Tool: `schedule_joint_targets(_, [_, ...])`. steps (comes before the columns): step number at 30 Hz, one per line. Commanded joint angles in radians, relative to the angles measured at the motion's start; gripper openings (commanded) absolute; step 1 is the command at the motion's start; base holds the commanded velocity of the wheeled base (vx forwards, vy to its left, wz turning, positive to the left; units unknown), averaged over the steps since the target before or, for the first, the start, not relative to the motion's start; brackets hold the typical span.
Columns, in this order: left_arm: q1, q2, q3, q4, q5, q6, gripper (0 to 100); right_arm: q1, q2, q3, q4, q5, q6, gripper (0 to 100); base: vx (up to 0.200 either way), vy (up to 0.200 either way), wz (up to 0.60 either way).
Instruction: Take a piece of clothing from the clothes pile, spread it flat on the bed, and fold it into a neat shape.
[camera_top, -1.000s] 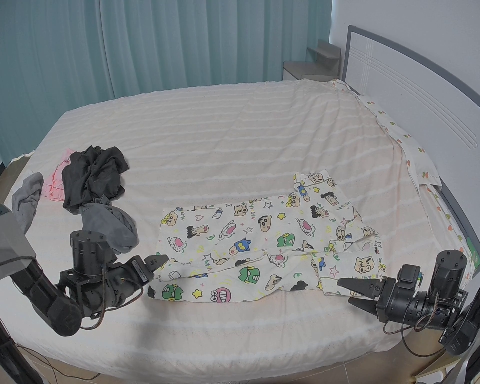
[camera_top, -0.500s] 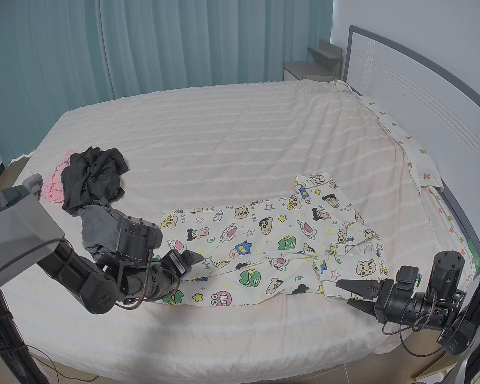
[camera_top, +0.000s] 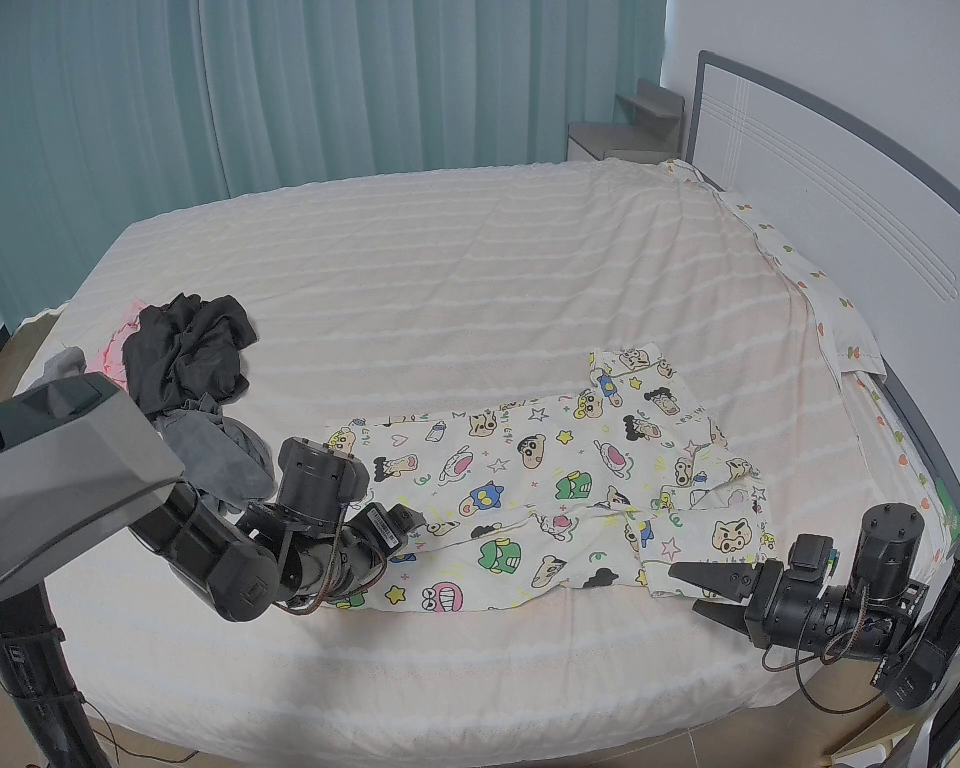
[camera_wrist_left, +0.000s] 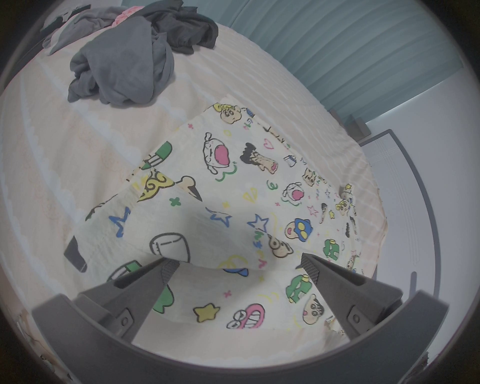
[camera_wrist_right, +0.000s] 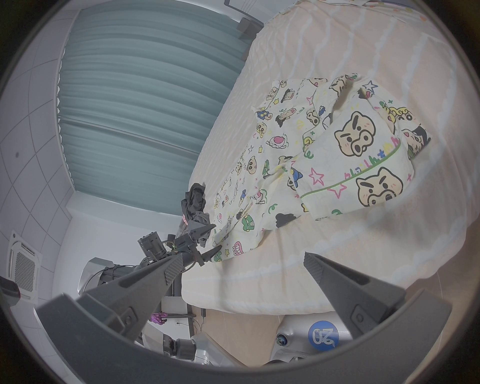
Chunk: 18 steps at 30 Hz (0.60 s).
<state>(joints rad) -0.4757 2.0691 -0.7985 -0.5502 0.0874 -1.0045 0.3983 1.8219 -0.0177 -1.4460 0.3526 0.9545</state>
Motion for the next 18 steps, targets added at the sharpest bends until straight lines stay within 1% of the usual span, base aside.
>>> schedule_joint_targets(1, [0.003, 0.06, -0.03, -0.002, 0.02, -0.002, 100, 0.001, 0.004, 0.018, -0.001, 0.0, 0.0, 100, 0.0, 0.0, 0.0])
schedule_joint_targets(4, [0.016, 0.06, -0.062, -0.002, 0.049, -0.005, 100, 0.001, 0.005, 0.018, 0.001, 0.0, 0.001, 100, 0.0, 0.0, 0.0])
schedule_joint_targets(11, [0.02, 0.046, -0.107, 0.003, 0.055, -0.005, 100, 0.001, 0.017, 0.018, 0.001, 0.0, 0.001, 100, 0.0, 0.0, 0.0])
schedule_joint_targets(16, [0.063, 0.085, -0.183, 0.003, 0.061, 0.001, 100, 0.007, 0.017, 0.018, 0.001, 0.0, 0.001, 100, 0.0, 0.0, 0.0])
schedule_joint_targets(18, [0.08, 0.117, -0.22, 0.003, 0.075, 0.006, 100, 0.007, 0.019, 0.018, 0.001, 0.0, 0.001, 100, 0.0, 0.0, 0.0])
